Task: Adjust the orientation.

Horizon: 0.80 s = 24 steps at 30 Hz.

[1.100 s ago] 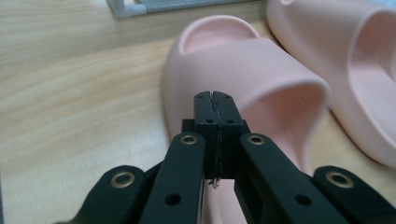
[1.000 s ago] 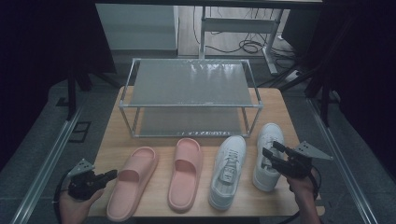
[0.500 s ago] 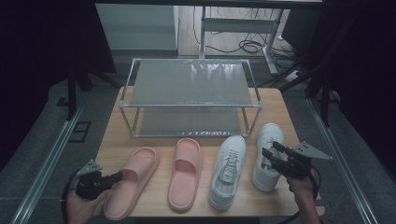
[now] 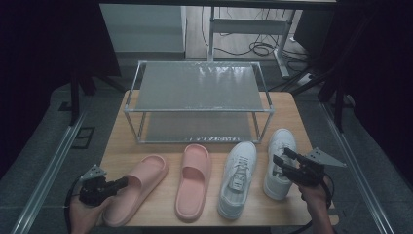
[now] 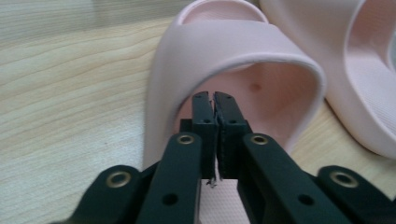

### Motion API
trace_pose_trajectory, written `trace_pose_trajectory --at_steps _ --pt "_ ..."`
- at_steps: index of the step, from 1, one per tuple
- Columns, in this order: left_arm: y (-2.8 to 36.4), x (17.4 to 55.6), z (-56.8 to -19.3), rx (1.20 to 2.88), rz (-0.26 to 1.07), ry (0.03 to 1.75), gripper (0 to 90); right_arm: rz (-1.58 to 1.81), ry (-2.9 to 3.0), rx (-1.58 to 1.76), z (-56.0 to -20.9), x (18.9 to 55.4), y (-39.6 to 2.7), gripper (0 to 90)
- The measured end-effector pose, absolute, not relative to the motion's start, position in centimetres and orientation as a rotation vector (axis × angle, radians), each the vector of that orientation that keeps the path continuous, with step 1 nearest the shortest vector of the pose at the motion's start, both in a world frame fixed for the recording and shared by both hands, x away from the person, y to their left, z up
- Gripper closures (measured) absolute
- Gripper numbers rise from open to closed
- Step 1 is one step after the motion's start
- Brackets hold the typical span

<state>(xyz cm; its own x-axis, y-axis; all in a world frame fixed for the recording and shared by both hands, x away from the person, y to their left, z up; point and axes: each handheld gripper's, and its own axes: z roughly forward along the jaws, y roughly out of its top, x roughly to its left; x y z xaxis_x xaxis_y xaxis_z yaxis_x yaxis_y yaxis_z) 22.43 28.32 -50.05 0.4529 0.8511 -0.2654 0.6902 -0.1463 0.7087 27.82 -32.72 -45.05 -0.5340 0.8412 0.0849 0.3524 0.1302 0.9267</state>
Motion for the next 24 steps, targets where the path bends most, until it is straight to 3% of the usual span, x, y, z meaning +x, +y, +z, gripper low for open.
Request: trace_pose_trajectory --at_steps 10,24 --pt "28.1 20.8 -49.3 1.870 0.249 1.273 71.0 1.396 1.946 1.144 -45.0 27.7 -32.7 44.4" --pt "26.6 20.1 -49.7 1.908 0.228 1.250 64.3 1.404 1.933 1.141 -44.6 27.6 -32.8 44.4"
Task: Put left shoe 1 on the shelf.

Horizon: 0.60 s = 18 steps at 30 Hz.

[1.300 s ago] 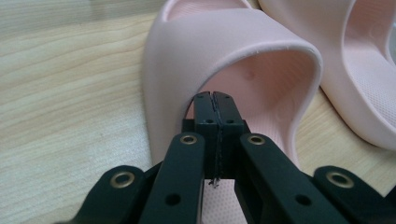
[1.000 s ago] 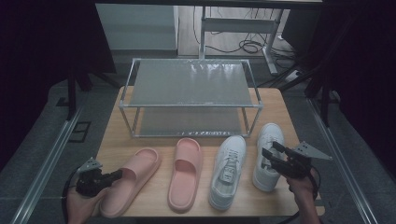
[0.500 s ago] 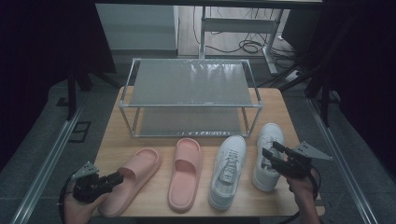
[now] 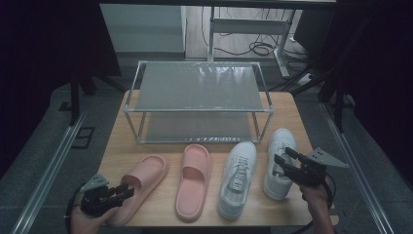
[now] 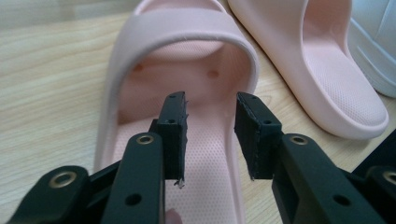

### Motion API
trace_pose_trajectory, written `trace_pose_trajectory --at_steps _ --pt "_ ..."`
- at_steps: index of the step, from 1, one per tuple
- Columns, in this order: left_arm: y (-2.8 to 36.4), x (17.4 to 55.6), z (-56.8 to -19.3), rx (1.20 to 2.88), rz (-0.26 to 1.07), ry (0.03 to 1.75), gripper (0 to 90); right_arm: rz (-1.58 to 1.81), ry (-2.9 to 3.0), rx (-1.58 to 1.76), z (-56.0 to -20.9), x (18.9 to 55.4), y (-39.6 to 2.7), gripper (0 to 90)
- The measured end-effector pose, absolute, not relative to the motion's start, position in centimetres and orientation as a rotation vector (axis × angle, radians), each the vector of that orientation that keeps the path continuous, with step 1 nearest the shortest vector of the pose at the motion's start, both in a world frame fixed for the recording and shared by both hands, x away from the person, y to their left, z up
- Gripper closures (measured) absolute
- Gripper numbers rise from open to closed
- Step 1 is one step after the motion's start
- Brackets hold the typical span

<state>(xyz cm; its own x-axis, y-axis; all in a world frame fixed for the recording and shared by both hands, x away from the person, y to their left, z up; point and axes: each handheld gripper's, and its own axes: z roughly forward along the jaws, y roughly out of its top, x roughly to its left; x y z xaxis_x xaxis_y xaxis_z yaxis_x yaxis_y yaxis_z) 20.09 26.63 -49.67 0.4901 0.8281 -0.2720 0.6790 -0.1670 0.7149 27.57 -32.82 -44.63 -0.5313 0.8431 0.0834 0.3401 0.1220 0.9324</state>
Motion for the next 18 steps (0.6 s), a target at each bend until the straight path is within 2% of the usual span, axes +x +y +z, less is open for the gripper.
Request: trace_pose_trajectory --at_steps 18 --pt "23.2 22.0 -50.4 1.974 0.184 1.201 61.9 1.407 1.929 1.118 -44.2 27.3 -32.7 44.4"
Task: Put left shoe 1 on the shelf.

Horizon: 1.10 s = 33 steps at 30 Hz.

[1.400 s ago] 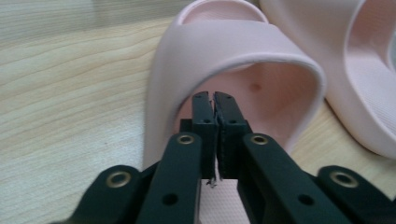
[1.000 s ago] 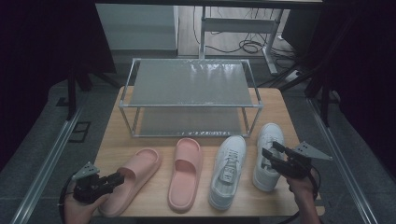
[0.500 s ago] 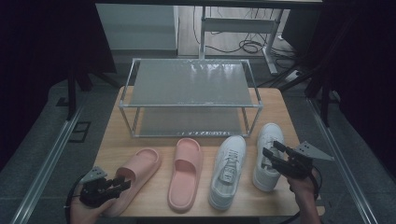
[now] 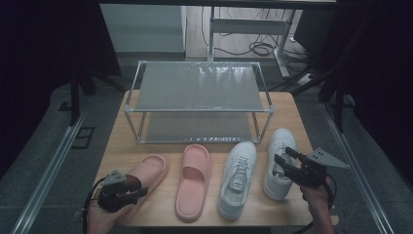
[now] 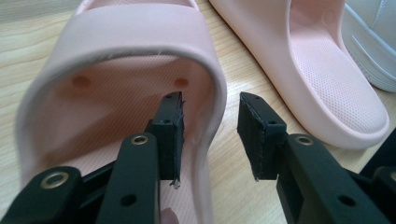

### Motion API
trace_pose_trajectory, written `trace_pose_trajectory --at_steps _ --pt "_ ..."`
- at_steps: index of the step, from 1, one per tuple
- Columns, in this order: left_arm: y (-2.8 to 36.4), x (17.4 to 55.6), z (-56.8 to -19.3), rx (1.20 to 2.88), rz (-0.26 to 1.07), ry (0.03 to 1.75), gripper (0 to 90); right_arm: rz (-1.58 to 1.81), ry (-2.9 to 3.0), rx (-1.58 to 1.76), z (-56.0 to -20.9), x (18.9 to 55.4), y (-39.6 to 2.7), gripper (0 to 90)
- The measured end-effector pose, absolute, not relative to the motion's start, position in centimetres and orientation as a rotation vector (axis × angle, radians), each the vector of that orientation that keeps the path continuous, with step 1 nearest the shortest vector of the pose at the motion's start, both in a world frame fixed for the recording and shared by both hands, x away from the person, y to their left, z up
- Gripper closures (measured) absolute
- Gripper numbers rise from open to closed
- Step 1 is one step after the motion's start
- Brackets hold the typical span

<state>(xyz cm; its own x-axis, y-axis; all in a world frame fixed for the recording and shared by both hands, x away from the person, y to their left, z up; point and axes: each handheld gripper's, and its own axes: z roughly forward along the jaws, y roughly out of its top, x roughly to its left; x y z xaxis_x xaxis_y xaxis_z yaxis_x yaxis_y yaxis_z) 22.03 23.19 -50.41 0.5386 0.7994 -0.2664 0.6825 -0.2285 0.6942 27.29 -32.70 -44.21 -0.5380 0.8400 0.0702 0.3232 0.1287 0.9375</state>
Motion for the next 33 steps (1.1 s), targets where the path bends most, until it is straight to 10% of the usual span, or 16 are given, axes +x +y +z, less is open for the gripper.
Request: trace_pose_trajectory --at_steps 15,33 --pt "21.5 23.3 -50.9 2.009 0.291 1.187 82.8 1.410 1.935 1.086 -43.7 26.9 -32.3 44.3" --pt "22.9 23.0 -48.8 1.901 0.344 1.202 84.4 1.403 1.933 1.073 -43.4 26.7 -32.0 44.3"
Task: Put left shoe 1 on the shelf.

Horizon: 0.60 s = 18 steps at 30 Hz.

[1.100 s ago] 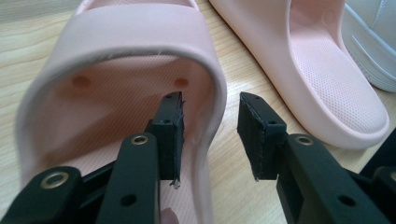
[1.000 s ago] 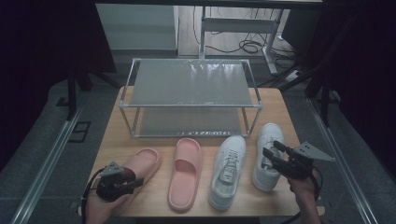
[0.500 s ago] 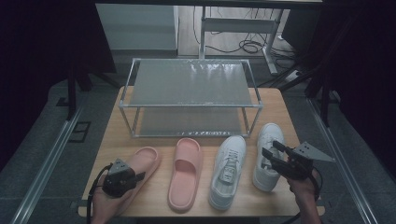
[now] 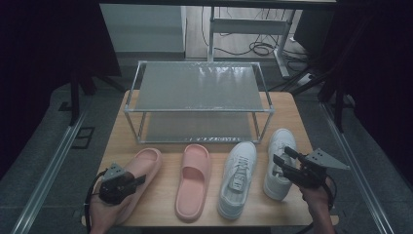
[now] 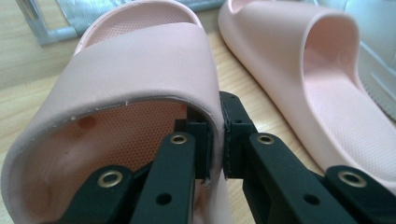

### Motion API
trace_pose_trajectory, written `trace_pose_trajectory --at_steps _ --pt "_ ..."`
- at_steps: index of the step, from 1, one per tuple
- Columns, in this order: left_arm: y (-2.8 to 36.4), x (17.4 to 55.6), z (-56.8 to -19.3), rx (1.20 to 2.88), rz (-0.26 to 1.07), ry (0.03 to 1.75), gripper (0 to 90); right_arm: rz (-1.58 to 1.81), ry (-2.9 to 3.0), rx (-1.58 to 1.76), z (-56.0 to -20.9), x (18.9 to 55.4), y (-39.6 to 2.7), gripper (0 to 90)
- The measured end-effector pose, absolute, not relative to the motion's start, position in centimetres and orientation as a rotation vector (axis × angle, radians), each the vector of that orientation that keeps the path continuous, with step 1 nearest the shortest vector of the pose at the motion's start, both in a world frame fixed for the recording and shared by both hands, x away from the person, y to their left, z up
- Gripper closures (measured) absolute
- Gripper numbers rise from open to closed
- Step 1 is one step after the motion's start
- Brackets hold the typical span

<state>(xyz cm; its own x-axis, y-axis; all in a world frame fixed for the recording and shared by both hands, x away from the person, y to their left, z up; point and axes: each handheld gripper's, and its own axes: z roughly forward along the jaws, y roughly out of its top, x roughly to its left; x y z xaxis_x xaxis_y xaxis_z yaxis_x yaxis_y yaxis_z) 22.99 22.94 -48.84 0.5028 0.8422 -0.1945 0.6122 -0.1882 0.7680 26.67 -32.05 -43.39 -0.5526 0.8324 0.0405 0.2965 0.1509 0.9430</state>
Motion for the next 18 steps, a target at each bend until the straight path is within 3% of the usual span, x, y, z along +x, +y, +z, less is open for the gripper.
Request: trace_pose_trajectory --at_steps 18 --pt "20.6 26.5 -46.2 1.905 0.366 1.145 84.3 1.400 1.929 1.079 -43.4 26.7 -32.1 44.3"
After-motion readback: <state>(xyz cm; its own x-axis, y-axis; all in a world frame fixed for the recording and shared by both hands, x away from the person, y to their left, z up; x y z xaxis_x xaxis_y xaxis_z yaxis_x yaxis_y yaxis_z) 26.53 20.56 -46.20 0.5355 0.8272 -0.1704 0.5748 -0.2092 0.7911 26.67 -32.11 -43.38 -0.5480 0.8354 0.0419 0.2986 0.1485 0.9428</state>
